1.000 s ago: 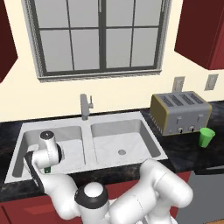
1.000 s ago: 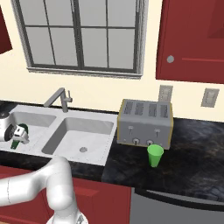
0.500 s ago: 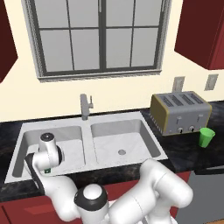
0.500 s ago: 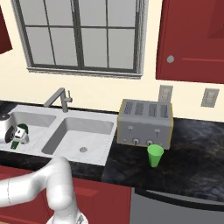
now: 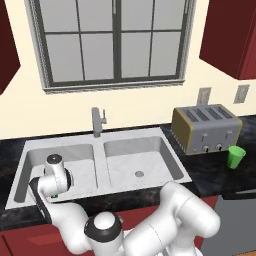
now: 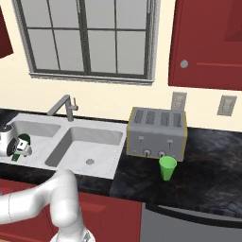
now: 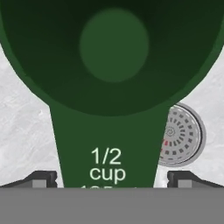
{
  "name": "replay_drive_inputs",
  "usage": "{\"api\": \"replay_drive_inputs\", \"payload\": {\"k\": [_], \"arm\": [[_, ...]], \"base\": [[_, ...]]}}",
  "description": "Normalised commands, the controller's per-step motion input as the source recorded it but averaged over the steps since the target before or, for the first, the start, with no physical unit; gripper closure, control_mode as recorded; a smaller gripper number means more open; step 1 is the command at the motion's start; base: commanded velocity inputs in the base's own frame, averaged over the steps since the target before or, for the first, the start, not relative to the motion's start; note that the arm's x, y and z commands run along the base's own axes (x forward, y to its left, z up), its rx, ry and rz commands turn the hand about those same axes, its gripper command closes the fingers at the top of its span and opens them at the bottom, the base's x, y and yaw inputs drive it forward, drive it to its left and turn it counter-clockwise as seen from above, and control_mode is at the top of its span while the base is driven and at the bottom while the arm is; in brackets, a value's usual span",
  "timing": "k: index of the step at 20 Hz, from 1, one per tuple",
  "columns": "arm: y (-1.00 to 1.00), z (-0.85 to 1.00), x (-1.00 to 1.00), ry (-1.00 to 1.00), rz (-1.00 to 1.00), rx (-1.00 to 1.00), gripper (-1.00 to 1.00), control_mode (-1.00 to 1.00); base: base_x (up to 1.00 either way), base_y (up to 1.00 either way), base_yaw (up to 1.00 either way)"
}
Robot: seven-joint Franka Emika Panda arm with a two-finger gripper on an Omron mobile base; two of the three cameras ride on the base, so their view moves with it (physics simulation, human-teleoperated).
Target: Move any existing items from the left basin to the right basin for drying. Then move the cup from the counter to the left basin of the sink for washing.
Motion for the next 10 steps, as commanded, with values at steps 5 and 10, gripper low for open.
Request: {"api": "replay_drive_inputs", "payload": {"k": [5,10], "arm": [[0.03,-0.12,0.06,0.0,0.0,0.0,-1.0,-1.0],[0.07,-0.1,0.05,0.04,0.0,0.0,1.0,-1.0]], "base": [[0.0,0.0,0.0],[0.0,0.0,0.0]]}}
